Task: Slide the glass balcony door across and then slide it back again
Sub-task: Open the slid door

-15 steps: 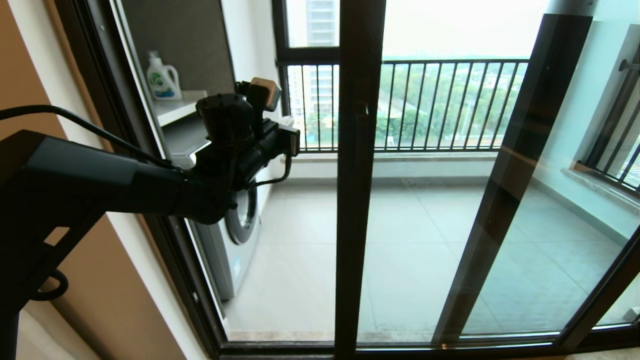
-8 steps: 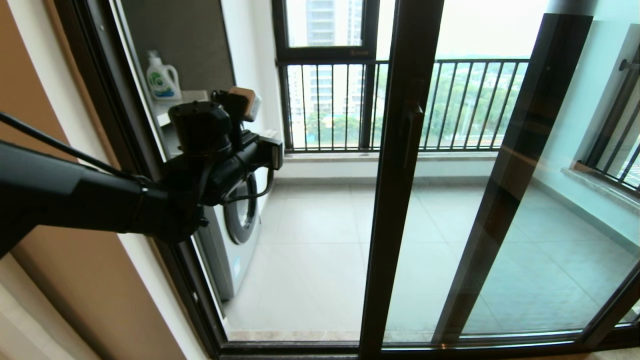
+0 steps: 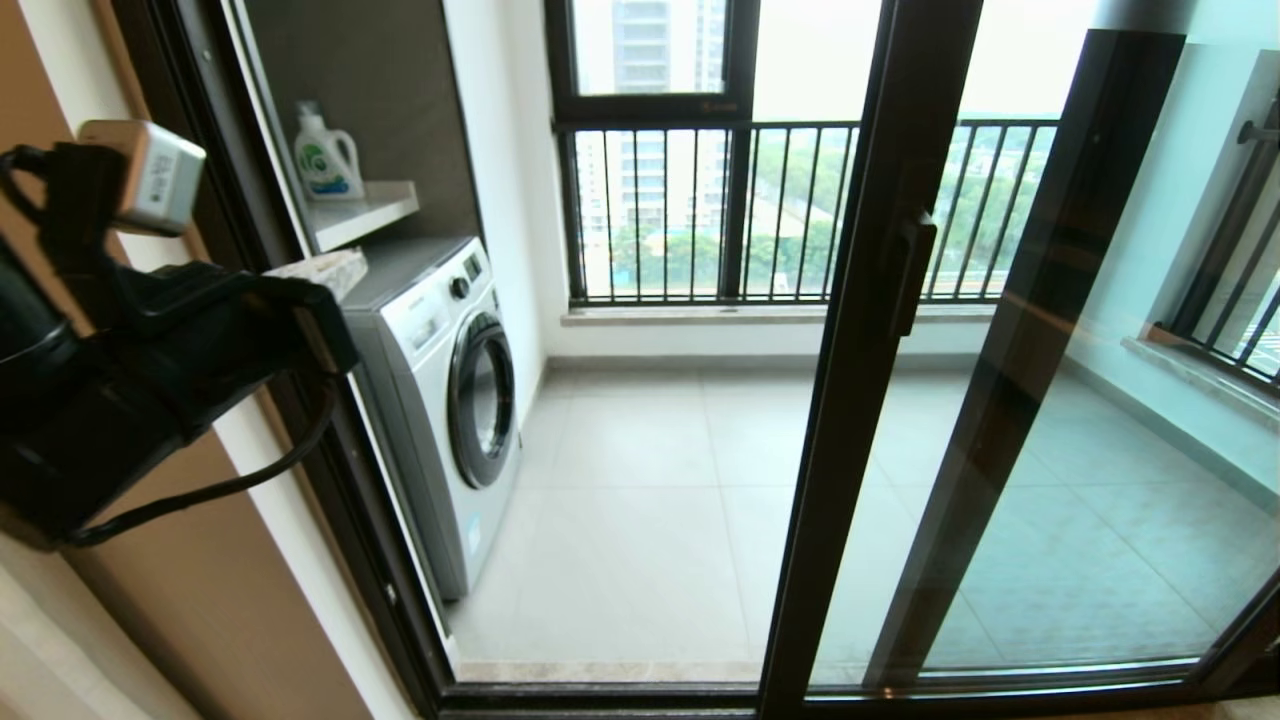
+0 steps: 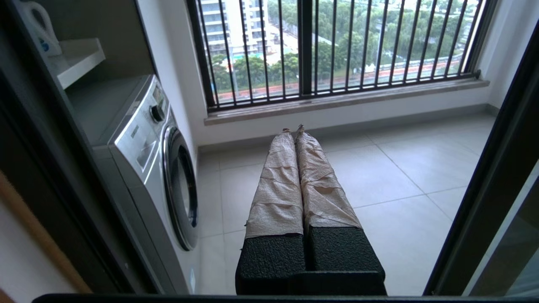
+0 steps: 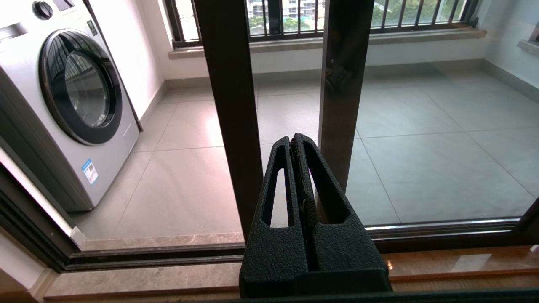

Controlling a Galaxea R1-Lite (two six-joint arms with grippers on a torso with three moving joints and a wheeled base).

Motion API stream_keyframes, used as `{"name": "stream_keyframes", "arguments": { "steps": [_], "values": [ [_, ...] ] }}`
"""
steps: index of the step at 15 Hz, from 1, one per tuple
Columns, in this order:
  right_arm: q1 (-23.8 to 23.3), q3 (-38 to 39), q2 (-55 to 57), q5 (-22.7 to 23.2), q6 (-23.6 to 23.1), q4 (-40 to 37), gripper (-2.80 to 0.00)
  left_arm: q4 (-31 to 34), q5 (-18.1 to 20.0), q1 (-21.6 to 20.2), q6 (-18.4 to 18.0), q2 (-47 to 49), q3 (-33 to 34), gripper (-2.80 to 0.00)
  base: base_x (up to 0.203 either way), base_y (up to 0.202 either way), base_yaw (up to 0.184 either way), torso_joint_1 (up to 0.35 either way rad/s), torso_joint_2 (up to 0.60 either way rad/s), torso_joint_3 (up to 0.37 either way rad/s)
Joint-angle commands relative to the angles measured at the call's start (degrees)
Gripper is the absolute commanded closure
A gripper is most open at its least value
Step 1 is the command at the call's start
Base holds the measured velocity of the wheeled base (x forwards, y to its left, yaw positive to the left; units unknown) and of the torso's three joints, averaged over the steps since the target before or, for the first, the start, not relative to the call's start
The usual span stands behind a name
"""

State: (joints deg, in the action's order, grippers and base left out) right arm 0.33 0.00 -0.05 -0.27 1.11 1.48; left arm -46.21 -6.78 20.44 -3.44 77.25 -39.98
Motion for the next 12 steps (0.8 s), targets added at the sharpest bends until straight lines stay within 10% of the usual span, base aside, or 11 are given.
{"name": "stream_keyframes", "arguments": {
  "steps": [1,12],
  "values": [
    [0.0,0.7,0.0,0.0,0.0,0.0,0.00,2.7,-0.4,-0.9,-0.1,-16.5,6.1,0.00,0.000,0.000,0.000,0.000,0.00,0.000],
    [0.0,0.7,0.0,0.0,-0.1,0.0,0.00,40.1,3.2,-20.7,-0.5,-65.6,19.0,0.00,0.000,0.000,0.000,0.000,0.00,0.000]
  ]
}}
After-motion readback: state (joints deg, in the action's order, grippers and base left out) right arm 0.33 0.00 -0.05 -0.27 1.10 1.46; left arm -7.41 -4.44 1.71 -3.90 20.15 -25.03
